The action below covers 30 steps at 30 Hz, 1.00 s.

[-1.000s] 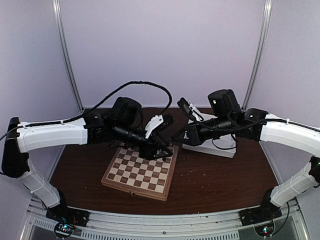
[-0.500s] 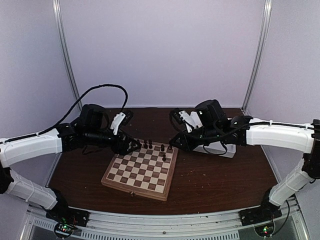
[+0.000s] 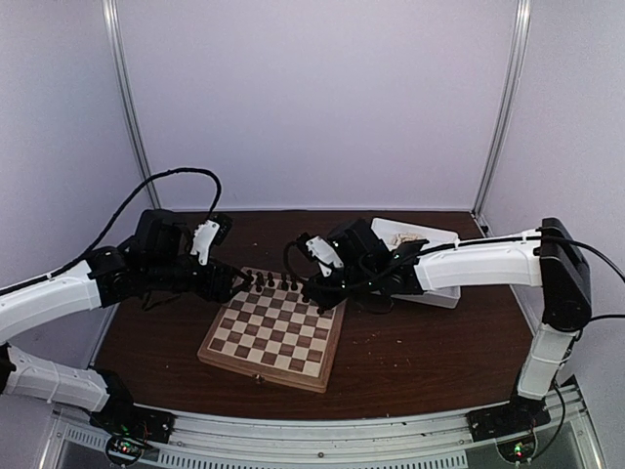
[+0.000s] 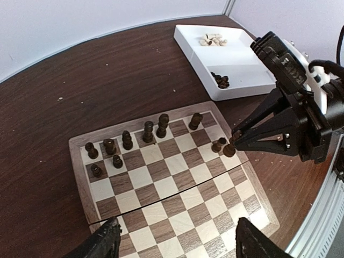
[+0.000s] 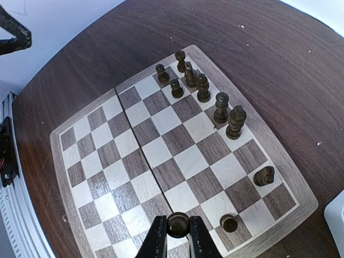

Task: Set up the chess pieces on the board
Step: Place the chess piece on the chessboard.

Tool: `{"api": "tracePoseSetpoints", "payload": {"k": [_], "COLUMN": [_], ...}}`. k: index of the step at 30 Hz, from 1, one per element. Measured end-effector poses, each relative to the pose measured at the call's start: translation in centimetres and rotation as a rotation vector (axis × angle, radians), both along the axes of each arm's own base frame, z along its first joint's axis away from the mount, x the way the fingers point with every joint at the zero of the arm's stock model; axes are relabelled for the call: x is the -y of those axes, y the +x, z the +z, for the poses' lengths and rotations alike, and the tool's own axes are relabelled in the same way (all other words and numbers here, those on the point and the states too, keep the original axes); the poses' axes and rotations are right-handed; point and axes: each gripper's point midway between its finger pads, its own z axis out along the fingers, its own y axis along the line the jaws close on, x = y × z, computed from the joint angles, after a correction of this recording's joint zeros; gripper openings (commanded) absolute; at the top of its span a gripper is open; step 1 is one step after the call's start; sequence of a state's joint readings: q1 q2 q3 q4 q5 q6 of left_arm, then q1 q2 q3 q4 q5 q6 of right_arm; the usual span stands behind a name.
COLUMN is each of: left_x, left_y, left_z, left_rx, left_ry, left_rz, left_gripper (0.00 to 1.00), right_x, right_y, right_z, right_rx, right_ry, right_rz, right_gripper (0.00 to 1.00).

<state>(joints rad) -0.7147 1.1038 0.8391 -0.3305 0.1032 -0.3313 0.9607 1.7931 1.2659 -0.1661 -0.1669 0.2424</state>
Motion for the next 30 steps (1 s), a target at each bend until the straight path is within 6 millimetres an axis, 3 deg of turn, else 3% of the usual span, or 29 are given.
{"api": "tracePoseSetpoints", "payload": {"k": [3, 6, 7, 13, 22, 27, 30], "left_x": [-1.0, -2.0, -2.3, -3.8, -4.4, -4.4, -4.4], "left_y": [-0.1, -0.1, 0.0, 0.2, 0.2, 0.1, 0.1], "left_z": [0.0, 0.0, 0.0, -0.4, -1.1, -1.0, -1.0], "left_rx": [0.016, 0.03, 0.033, 0.05, 0.04, 0.042, 0.04], "left_ry": [0.016, 0.035, 0.043, 0.068, 0.096, 0.094, 0.095], "left_rz": [0.033, 0.069, 0.082, 0.154, 0.174, 0.174, 0.174], "left_gripper": [0.8, 0.96, 0.97, 0.98, 0.98, 0.98, 0.98], "right_x": [-1.0, -2.0, -2.3, -3.8, -5.1, -5.0, -5.0], "right_y": [1.0, 1.6, 1.7, 2.2, 2.1, 1.9, 1.8], "right_z": [-0.6, -1.6, -1.9, -3.9, -5.7, -6.6, -6.7], "right_rx": [0.012, 0.012, 0.012, 0.016, 0.04, 0.036, 0.038], "right_ry": [-0.006, -0.018, -0.023, -0.063, -0.138, -0.17, -0.176], "right_rz": [-0.005, -0.001, 0.0, 0.018, 0.051, 0.058, 0.062], "right_gripper": [0.02, 0.02, 0.02, 0.03, 0.05, 0.11, 0.2]}}
